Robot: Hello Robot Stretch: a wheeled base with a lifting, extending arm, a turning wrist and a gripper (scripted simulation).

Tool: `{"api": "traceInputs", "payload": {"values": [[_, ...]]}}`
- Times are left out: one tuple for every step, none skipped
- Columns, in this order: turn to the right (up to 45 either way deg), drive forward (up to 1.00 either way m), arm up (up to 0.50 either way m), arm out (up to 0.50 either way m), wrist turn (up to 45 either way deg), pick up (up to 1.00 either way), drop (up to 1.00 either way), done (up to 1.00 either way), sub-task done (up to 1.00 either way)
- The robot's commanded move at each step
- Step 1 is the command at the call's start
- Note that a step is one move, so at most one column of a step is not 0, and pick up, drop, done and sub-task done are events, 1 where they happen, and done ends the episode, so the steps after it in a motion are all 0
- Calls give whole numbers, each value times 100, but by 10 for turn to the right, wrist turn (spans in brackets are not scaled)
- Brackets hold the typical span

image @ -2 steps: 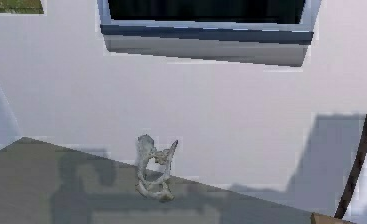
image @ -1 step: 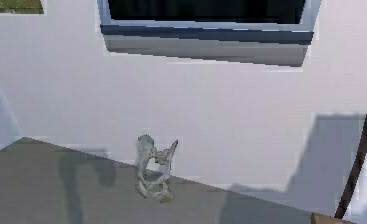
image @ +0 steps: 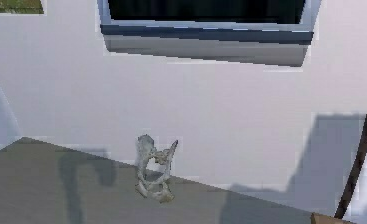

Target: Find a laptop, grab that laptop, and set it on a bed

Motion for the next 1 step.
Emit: {"api": "traceInputs", "payload": {"values": [[0, 0, 10, 0, 0, 0, 0, 0, 0]]}}
